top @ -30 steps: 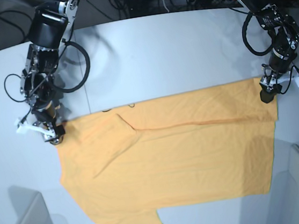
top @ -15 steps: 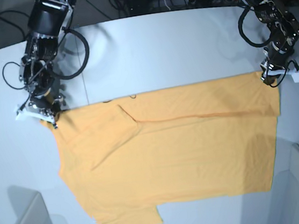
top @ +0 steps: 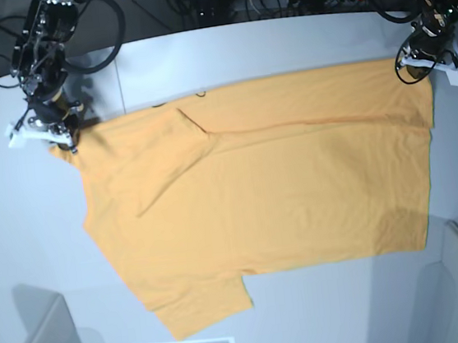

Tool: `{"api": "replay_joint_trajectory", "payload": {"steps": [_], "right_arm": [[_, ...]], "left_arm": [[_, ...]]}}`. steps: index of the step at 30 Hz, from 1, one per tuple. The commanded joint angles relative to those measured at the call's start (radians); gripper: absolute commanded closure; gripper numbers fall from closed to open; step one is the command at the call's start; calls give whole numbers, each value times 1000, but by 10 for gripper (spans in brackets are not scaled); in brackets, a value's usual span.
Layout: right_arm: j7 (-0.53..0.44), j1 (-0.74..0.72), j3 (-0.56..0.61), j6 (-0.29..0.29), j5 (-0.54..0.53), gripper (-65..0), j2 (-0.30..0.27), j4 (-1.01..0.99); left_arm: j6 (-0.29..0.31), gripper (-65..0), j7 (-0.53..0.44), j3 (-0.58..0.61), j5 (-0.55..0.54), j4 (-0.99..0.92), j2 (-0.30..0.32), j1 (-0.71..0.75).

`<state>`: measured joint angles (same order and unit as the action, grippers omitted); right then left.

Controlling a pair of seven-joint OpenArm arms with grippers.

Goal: Fold the T-shirt properly
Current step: 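Pull the held shoulder edge back toward the robot with both grippers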

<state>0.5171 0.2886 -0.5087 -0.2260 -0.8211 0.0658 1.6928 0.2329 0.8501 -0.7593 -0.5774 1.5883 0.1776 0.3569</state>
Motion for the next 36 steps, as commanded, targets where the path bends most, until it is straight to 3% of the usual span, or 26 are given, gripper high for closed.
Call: {"api": "replay_joint_trajectory", "payload": {"steps": [1, 6, 16, 36], "right_arm": [[-30, 24, -6, 7, -34, 0, -10, 28], [-30, 134, 0, 4, -180, 0, -19, 39], [-30, 272, 0, 6, -186, 0, -11, 125], [-30, 349, -5, 6, -183, 0, -10, 157]], "left_arm": [[-4, 0, -18, -13, 3, 25, 17, 17], [-4, 0, -21, -16, 3, 63, 17, 75], [-2, 0, -19, -16, 3, 146, 17, 126], [-2, 0, -19, -18, 3, 162, 1, 187]]}}
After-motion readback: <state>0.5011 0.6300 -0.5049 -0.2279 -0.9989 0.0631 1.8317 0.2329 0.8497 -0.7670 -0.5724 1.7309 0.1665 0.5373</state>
